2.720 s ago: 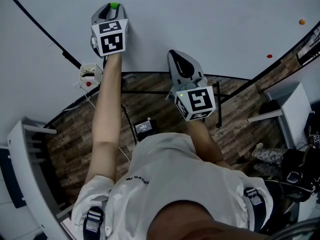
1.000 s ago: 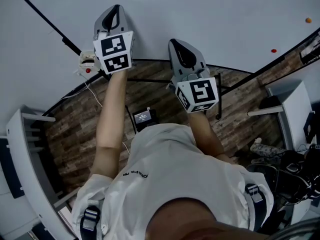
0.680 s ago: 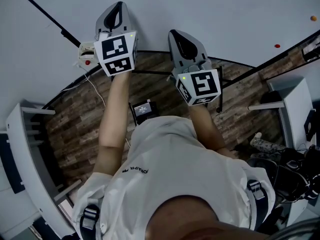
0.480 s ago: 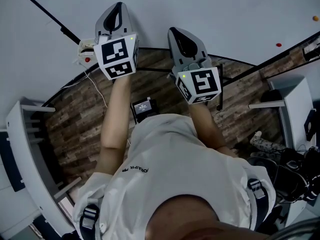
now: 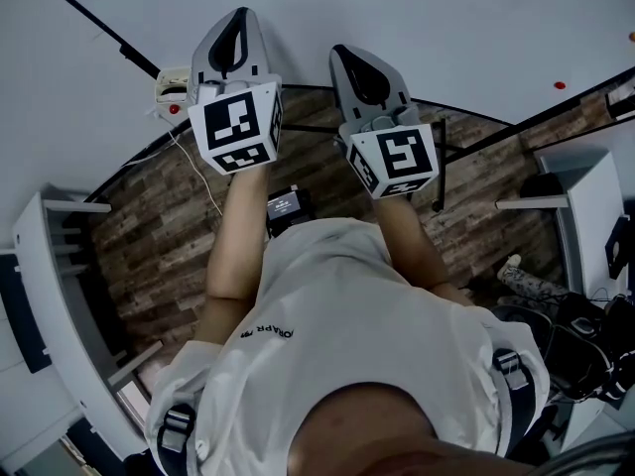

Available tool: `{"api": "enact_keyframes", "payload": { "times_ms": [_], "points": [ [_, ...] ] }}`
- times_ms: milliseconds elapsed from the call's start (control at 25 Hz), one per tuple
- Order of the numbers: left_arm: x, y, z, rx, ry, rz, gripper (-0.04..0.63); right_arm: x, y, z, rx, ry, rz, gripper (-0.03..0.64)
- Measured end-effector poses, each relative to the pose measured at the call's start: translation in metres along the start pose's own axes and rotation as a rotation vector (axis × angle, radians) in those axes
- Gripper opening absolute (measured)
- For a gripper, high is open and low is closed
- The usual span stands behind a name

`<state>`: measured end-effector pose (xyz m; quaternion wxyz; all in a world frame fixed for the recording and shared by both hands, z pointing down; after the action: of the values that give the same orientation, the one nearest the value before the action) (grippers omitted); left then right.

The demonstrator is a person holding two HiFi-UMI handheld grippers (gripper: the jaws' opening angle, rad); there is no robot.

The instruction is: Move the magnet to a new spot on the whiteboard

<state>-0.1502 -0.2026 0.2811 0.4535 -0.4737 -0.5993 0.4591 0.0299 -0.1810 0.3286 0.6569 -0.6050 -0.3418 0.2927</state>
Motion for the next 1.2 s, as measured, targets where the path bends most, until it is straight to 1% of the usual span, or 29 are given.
{"api": "enact_keyframes", "payload": {
  "times_ms": [320, 720, 960, 1200],
  "points": [
    [0.008, -0.010, -0.008, 0.036, -0.003, 0.005, 0.003, -0.007, -0.002, -0.003, -0.005, -0.001, -0.001, 0.003],
    [0.029, -0.010, -0.018, 0.053, -0.028, -0.007, 0.003, 0.000, 0.000, 0.001, 0.007, -0.017, 0.004, 0.003],
    [0.039, -0.011, -0.019, 0.102, -0.022, -0.001, 0.003, -0.001, 0.001, 0.004, 0.012, -0.011, 0.006, 0.003],
    [0.042, -0.014, -0.025, 0.101, -0.028, 0.005, 0.003, -0.005, 0.001, 0.007, 0.007, 0.005, 0.005, 0.003]
  ]
}}
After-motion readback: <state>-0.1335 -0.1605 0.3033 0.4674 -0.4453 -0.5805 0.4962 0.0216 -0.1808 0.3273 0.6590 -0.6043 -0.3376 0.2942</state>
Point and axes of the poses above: the fingertips, and each gripper's own axes: x backward along the fingers, z to its left, y out of its top, the point moved 9 cm from there along x, backward along the fingers, and after that the axes turned 4 degrees about z, right-handed, at the moved point
